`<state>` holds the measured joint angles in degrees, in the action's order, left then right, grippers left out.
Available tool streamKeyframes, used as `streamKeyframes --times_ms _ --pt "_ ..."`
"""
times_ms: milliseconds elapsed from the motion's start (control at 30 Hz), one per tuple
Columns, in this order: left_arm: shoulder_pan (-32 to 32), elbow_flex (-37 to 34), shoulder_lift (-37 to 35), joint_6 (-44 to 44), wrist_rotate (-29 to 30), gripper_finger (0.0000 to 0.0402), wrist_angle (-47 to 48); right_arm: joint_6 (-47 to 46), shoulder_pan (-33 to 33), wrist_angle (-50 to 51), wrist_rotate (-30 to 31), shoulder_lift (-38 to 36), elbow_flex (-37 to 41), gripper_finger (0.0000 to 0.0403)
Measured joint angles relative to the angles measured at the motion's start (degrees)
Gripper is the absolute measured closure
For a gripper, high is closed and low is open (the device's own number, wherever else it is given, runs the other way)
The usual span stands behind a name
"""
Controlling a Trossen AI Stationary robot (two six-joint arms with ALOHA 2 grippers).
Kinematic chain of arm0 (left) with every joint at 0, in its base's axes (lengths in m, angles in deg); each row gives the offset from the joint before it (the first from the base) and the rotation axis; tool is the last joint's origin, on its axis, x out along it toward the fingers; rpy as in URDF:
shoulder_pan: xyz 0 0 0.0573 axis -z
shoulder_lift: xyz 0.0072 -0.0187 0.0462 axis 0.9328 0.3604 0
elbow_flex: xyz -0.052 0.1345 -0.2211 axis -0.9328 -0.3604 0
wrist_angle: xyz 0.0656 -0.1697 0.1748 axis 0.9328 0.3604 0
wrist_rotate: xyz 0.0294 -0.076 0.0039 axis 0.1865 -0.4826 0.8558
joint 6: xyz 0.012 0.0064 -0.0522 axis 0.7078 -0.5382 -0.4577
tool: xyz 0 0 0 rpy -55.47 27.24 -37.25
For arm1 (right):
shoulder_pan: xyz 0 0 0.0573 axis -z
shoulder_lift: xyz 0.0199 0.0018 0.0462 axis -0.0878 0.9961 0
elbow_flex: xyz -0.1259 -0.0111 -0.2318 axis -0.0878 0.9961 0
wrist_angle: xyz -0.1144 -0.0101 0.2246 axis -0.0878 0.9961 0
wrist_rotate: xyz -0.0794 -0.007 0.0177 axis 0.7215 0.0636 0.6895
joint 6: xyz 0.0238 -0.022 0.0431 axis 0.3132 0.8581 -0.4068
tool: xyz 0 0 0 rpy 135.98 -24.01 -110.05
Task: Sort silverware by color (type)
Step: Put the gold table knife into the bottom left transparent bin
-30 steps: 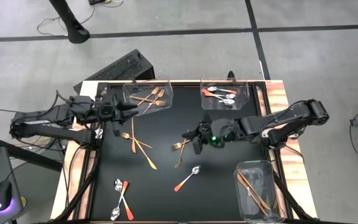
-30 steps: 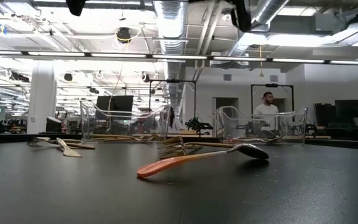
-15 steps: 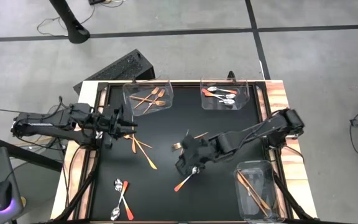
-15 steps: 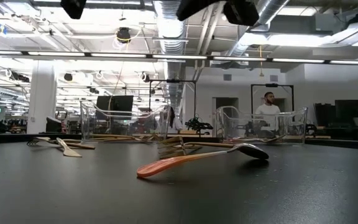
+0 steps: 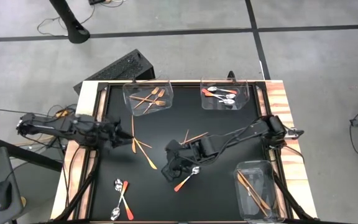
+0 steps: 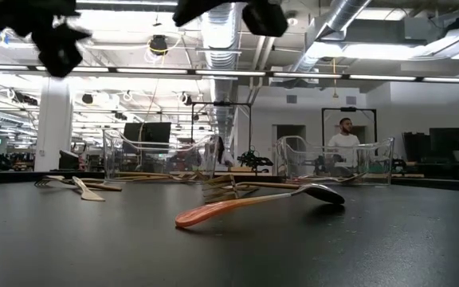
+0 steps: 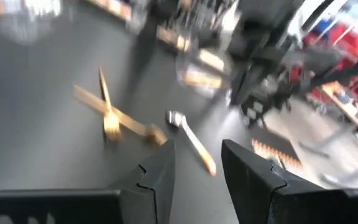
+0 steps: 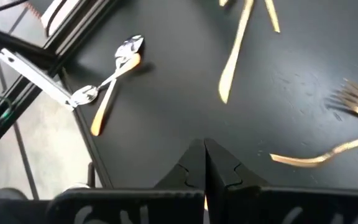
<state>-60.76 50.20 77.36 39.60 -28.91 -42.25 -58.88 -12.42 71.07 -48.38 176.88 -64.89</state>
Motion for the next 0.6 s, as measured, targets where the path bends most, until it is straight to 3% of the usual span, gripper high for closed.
streamKeyframes --times_ms 167,600 --pt "4.89 -4.03 0.83 -6.79 0.35 0.0284 1.11 3.16 1.83 0.09 -0.3 0.18 -0.5 0.0392" --pt "16.16 -8.63 5.4 -14.86 11.09 0.0284 0.54 5.97 1.45 1.36 -1.55 -0.2 -0.5 0.0392"
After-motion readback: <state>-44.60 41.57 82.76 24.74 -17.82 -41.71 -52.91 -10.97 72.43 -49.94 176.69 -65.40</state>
